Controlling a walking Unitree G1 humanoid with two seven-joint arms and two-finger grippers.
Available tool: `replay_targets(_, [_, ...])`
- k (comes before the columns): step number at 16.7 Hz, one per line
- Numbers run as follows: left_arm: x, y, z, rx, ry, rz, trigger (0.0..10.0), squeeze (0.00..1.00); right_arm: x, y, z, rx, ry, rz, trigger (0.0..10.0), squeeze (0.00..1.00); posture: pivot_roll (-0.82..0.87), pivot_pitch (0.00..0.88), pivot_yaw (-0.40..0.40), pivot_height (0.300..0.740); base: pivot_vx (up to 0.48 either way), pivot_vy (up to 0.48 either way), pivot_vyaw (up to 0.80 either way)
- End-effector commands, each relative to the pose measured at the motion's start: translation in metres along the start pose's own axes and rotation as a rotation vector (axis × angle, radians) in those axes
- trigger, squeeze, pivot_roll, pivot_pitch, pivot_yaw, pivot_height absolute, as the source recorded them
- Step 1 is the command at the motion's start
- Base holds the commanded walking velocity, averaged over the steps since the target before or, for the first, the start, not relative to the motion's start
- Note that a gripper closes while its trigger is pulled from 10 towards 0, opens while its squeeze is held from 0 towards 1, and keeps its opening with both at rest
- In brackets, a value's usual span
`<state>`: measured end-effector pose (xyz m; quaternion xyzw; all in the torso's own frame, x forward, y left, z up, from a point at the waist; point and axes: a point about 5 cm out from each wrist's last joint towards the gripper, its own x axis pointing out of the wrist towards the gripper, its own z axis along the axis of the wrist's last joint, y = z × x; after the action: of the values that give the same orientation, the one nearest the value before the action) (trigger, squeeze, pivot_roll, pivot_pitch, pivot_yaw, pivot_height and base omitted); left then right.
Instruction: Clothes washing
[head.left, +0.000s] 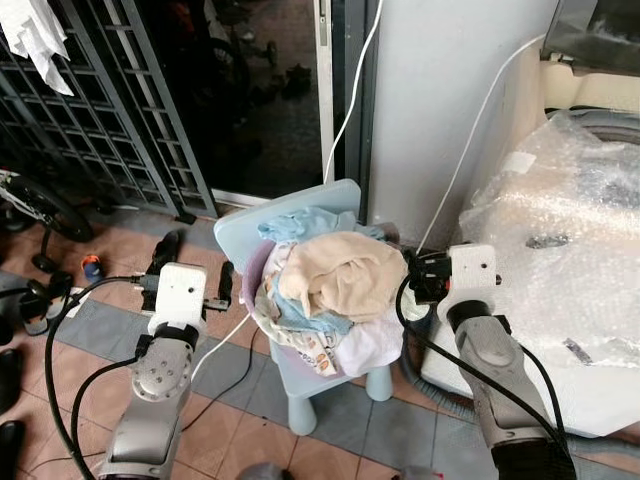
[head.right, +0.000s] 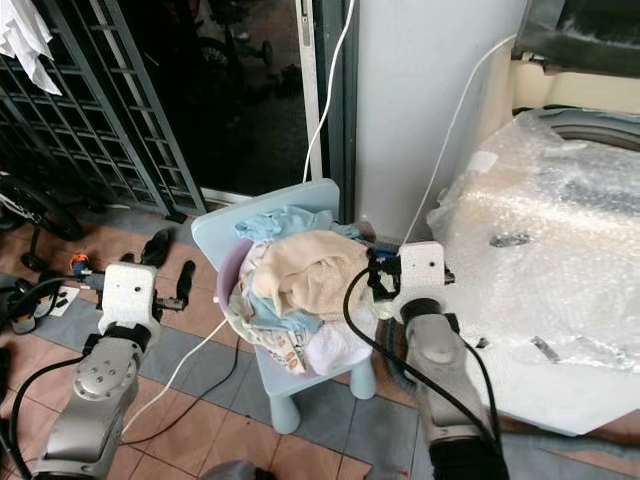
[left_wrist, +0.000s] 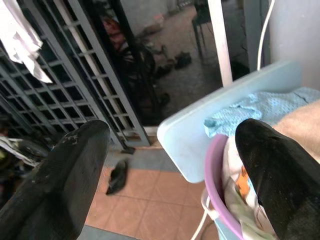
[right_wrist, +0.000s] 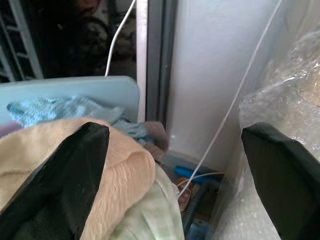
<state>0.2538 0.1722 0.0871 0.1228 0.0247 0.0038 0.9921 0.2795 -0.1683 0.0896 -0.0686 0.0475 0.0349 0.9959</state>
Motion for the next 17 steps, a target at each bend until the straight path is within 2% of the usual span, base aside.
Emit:
replay_targets(1, [0.005, 0.005, 0.012, 0.03, -0.047, 0.046, 10.0, 0.0, 0.004, 0.009, 0.006, 0.011, -0.014, 0.055, 10.0, 0.0, -0.05, 0.0, 0.091, 0.74, 0.0, 0.0, 0.79])
replay_targets(7, [0.01, -0.003, 0.014, -0.001, -0.04, 0.027, 10.0, 0.0, 0.01, 0.01, 0.013, 0.019, -0.014, 0.087, 10.0, 0.0, -0.05, 0.007, 0.088, 0.74, 0.0, 0.0, 0.77])
replay_targets(10, [0.013, -0.001, 0.014, -0.019, -0.021, 0.046, 10.0, 0.0, 0.014, 0.014, 0.016, 0.023, -0.001, 0.134, 10.0, 0.0, -0.05, 0.014, 0.08, 0.74, 0.0, -0.282, 0.0])
replay_targets(16, [0.012, 0.005, 0.015, -0.023, -0.006, 0.07, 10.0, 0.0, 0.013, 0.032, 0.017, -0.085, 0.028, 0.264, 10.0, 0.0, -0.04, 0.035, 0.082, 0.74, 0.0, -0.37, 0.0])
replay_targets(17, [0.012, 0.004, 0.015, -0.01, -0.005, 0.077, 10.0, 0.0, 0.012, 0.036, 0.015, -0.127, 0.023, 0.301, 10.0, 0.0, -0.04, 0.035, 0.082, 0.74, 0.0, 0.0, 0.8])
